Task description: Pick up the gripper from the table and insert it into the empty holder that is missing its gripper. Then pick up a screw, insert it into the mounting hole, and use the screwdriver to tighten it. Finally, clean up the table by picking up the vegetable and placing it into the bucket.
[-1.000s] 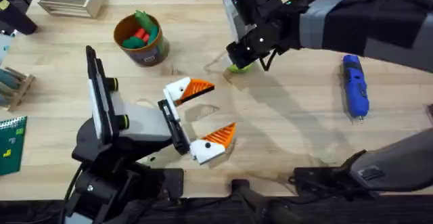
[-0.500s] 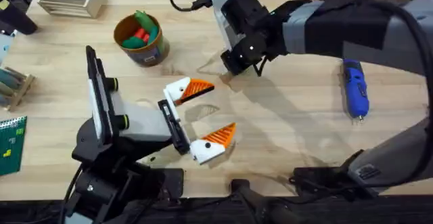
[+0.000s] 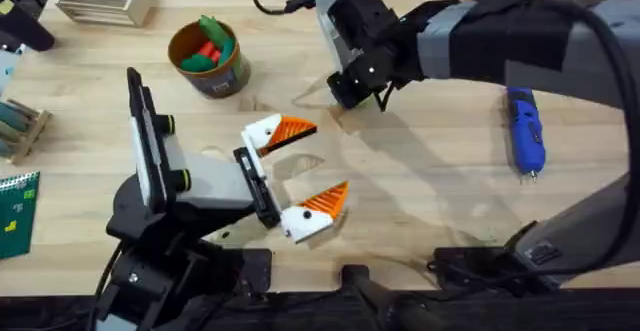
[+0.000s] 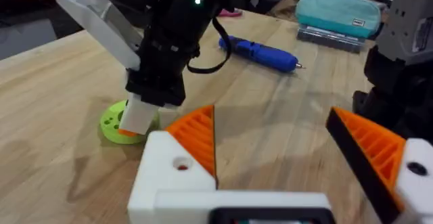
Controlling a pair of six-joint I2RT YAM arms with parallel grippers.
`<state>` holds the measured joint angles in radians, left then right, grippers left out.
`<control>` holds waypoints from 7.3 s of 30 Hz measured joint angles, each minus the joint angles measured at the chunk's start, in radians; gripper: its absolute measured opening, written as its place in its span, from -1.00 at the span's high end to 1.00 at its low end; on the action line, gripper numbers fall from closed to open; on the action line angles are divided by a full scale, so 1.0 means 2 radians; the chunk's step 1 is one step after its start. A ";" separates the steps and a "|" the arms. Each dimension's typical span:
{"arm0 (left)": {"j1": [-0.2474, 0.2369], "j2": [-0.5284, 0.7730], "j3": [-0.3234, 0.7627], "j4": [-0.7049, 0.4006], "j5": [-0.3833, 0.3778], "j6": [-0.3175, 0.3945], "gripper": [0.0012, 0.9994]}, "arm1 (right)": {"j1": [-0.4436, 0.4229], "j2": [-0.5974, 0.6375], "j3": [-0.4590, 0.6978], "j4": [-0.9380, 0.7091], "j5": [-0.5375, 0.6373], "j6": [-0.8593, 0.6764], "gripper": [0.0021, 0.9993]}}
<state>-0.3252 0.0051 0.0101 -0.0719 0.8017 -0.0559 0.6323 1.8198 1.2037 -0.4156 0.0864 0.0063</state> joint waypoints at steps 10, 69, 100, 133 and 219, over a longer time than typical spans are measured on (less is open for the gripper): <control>0.000 0.000 0.000 0.000 0.000 0.000 -0.97 | -0.001 -0.008 0.000 -0.003 0.001 -0.002 0.99; 0.000 0.000 0.000 -0.001 0.002 -0.002 -0.97 | 0.179 -0.106 0.192 -0.248 -0.119 0.012 0.99; -0.004 0.000 0.000 -0.002 0.028 -0.002 -0.98 | 0.179 -0.095 0.199 -0.265 -0.116 0.006 0.99; -0.004 0.000 0.000 -0.002 0.020 -0.002 -0.97 | 0.179 -0.105 0.199 -0.272 -0.111 0.000 0.99; -0.003 0.001 0.000 -0.002 0.016 -0.002 -0.97 | 0.074 -0.243 0.132 -0.349 -0.092 0.058 -0.82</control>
<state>-0.3304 0.0071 0.0097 -0.0751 0.8331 -0.0597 0.7813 1.3331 1.4685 -1.1137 -0.0973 0.1221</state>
